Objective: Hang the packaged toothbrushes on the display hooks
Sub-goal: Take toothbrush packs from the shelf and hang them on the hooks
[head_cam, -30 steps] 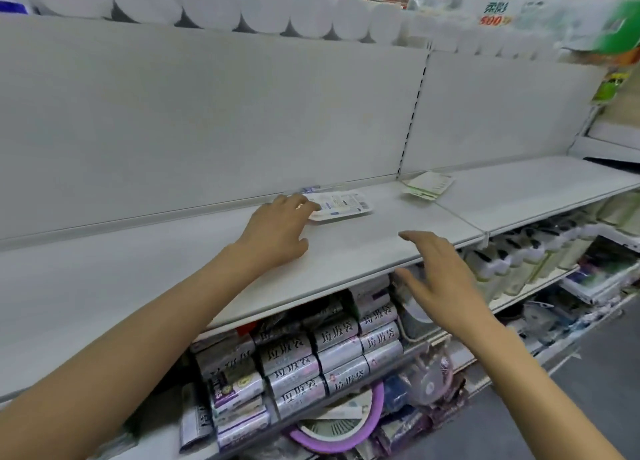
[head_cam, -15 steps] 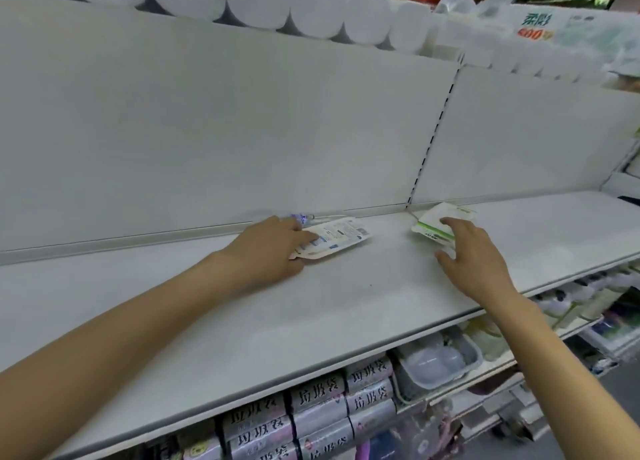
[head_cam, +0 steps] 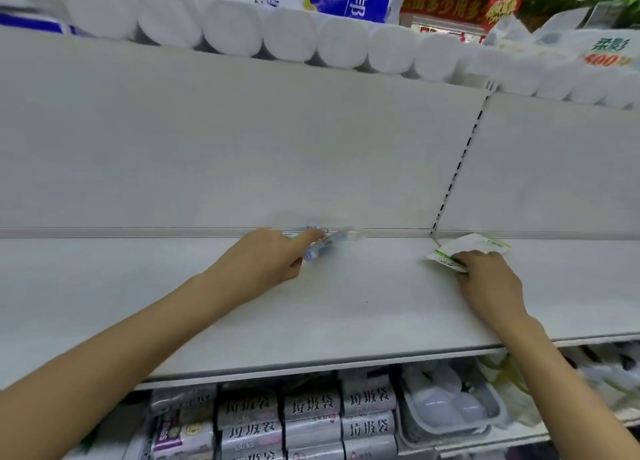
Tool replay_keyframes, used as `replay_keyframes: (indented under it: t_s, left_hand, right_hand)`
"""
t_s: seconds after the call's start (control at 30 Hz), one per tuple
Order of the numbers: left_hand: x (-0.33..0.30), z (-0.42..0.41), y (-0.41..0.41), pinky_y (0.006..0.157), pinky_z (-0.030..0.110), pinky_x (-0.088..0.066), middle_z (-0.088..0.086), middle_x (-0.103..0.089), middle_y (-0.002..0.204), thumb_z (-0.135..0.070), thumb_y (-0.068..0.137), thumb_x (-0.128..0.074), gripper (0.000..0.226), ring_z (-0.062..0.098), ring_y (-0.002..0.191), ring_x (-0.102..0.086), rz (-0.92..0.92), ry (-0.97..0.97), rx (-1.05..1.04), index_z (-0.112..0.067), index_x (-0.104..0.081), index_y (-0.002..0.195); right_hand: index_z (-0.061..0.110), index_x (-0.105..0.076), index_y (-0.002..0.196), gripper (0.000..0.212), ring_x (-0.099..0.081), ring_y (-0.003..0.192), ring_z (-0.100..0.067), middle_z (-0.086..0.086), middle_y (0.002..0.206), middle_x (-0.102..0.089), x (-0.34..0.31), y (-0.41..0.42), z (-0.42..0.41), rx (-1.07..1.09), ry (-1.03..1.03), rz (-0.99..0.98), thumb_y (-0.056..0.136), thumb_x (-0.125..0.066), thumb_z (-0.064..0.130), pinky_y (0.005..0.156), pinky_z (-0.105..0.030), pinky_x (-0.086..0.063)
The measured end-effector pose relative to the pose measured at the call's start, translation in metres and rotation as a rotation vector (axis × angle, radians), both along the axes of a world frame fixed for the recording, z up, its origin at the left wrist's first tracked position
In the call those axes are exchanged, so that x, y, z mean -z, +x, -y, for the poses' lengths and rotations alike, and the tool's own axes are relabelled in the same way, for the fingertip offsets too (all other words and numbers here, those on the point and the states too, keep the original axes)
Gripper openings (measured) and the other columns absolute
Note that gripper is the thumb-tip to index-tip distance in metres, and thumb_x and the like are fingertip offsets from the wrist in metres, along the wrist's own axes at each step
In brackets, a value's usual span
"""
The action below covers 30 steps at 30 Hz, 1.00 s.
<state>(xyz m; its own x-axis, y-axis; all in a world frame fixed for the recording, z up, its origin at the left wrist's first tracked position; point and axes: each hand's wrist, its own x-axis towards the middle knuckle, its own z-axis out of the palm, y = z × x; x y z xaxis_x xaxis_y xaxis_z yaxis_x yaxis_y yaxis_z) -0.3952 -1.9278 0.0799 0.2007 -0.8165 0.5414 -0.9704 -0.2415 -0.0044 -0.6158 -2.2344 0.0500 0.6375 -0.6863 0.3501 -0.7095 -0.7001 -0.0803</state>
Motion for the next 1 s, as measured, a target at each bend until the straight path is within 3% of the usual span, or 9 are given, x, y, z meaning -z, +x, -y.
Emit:
replay_keyframes:
  t_s: [0.07,0.17,0.27,0.37,0.47,0.6,0.7,0.87,1.0]
  left_hand:
    - [0.0,-0.005,-0.011,0.047,0.027,-0.045,-0.023,-0.029,0.051,-0.012,0.076,-0.071,0.043,0.021,0.049,-0.051,-0.022,-0.042,-0.002,-0.028,-0.062,0.115]
    - [-0.001,-0.01,-0.026,0.057,0.026,-0.047,-0.014,-0.058,0.063,-0.017,0.077,-0.076,0.027,0.011,0.06,-0.056,-0.124,-0.156,-0.089,-0.033,-0.068,0.097]
    - [-0.006,-0.017,-0.045,0.061,0.012,-0.036,-0.017,-0.056,0.067,-0.018,0.075,-0.077,0.023,-0.001,0.066,-0.054,-0.309,-0.292,-0.153,-0.035,-0.072,0.089]
    - [-0.011,-0.024,-0.064,0.06,0.022,-0.04,-0.009,-0.061,0.071,-0.021,0.074,-0.08,0.02,0.007,0.066,-0.054,-0.49,-0.43,-0.178,-0.033,-0.069,0.084]
    - [-0.019,-0.032,-0.078,0.065,0.027,-0.051,-0.006,-0.07,0.083,-0.016,0.078,-0.082,0.016,0.015,0.075,-0.062,-0.721,-0.58,-0.127,-0.023,-0.069,0.086]
    - [-0.031,-0.05,-0.097,0.069,0.023,-0.057,-0.004,-0.076,0.09,-0.012,0.086,-0.074,0.012,0.014,0.084,-0.072,-0.994,-0.753,-0.044,-0.014,-0.069,0.096]
    - [-0.036,-0.067,-0.111,0.069,0.027,-0.059,-0.001,-0.076,0.098,-0.015,0.089,-0.07,0.016,0.018,0.09,-0.073,-1.034,-0.823,-0.025,-0.012,-0.068,0.105]
    - [-0.041,-0.107,-0.128,0.074,0.037,-0.062,0.0,-0.074,0.104,-0.019,0.088,-0.069,0.019,0.02,0.089,-0.073,-1.008,-0.924,-0.064,-0.017,-0.064,0.106]
    - [-0.039,-0.148,-0.135,0.081,0.043,-0.06,0.006,-0.074,0.108,-0.026,0.084,-0.07,0.026,0.027,0.096,-0.072,-0.978,-0.957,-0.159,-0.019,-0.064,0.108]
  right_hand:
    - [0.022,-0.066,0.127,0.037,-0.051,0.112,-0.029,0.0,0.121,-0.068,0.0,-0.006,-0.001,-0.044,-0.018,0.03,0.094,-0.054,0.01,0.07,-0.037,-0.049]
    - [0.02,-0.069,0.121,0.031,-0.051,0.113,-0.027,0.002,0.113,-0.071,0.001,-0.013,-0.008,-0.126,-0.016,0.108,0.093,-0.058,0.01,0.07,-0.038,-0.05]
    - [0.019,-0.072,0.112,0.024,-0.054,0.103,-0.027,0.003,0.099,-0.072,-0.001,-0.022,-0.018,-0.237,-0.068,0.224,0.091,-0.065,0.009,0.062,-0.037,-0.05]
    - [0.019,-0.073,0.106,0.02,-0.056,0.094,-0.023,0.006,0.086,-0.069,-0.01,-0.033,-0.033,-0.361,-0.153,0.373,0.09,-0.069,0.008,0.058,-0.033,-0.048]
    - [0.024,-0.072,0.108,0.018,-0.059,0.088,-0.019,0.008,0.087,-0.06,-0.029,-0.039,-0.05,-0.393,-0.044,0.549,0.094,-0.065,0.015,0.064,-0.031,-0.043]
    - [0.023,-0.071,0.098,0.01,-0.06,0.074,-0.017,0.001,0.085,-0.067,-0.057,-0.042,-0.074,-0.529,0.228,0.783,0.097,-0.061,0.022,0.064,-0.032,-0.045]
    - [0.027,-0.071,0.091,0.014,-0.06,0.073,-0.007,0.006,0.084,-0.071,-0.078,-0.043,-0.099,-0.679,0.419,0.933,0.098,-0.061,0.019,0.067,-0.02,-0.046]
    - [0.038,-0.072,0.087,0.022,-0.065,0.084,-0.037,-0.011,0.088,-0.072,-0.092,-0.027,-0.137,-0.82,0.628,1.015,0.097,-0.063,0.02,0.077,-0.057,-0.056]
    - [0.033,-0.073,0.089,0.024,-0.066,0.08,-0.024,-0.006,0.085,-0.074,-0.099,-0.007,-0.172,-0.901,0.788,1.034,0.097,-0.063,0.013,0.079,-0.054,-0.059]
